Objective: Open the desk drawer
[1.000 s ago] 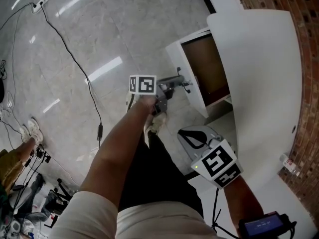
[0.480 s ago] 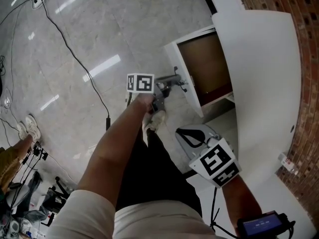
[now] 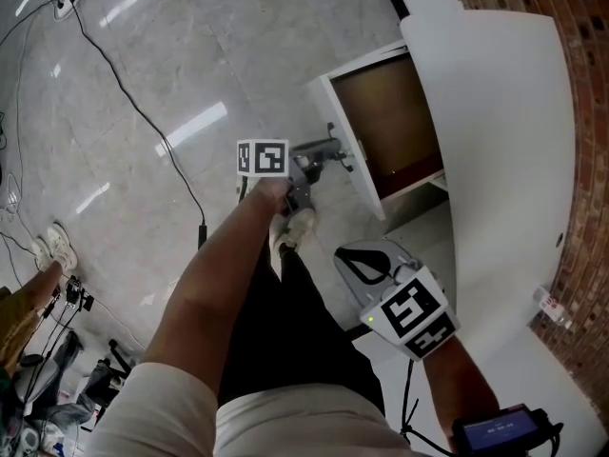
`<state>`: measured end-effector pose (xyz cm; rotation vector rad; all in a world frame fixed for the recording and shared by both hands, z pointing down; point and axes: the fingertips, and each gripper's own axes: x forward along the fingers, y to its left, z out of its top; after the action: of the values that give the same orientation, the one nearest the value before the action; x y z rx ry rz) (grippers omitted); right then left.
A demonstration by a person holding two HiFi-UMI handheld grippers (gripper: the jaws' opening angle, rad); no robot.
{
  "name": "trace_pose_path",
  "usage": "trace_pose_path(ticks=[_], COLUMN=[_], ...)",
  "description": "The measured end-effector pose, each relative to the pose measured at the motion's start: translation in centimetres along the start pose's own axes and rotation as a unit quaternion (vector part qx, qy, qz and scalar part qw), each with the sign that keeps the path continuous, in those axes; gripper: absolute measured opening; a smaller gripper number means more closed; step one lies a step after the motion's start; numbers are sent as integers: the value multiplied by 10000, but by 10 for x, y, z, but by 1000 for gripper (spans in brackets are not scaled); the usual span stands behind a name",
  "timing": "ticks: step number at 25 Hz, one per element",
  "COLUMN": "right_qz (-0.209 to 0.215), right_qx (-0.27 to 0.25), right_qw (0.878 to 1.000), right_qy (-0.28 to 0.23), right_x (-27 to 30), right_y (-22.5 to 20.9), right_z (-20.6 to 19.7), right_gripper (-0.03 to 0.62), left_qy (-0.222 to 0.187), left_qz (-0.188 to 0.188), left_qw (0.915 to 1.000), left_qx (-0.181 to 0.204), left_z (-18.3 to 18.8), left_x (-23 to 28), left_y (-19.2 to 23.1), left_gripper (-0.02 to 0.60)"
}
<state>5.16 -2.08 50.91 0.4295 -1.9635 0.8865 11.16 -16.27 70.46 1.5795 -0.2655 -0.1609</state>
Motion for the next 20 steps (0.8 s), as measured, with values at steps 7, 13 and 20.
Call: trace_pose_path(ticks=[7,13,20], right_qz=[23,11,-26], right_qx=[5,-12,22], right_qw=[10000,10000,10000], right_qy=[7,62,53], right_x=[1,3,2], right_y=[2,0,-3], right_z=[0,-1,-1], right_gripper=[8,8,8], left_qy=[-110,-158,-152], left_qz=[-137,-173,-136], left_qw=[9998,9997,9997], left_qx=[60,82,132], left_z=[11,16,17], left_x=[13,26,38], left_y=[-13,-14,-14], left_gripper=[20,21,21])
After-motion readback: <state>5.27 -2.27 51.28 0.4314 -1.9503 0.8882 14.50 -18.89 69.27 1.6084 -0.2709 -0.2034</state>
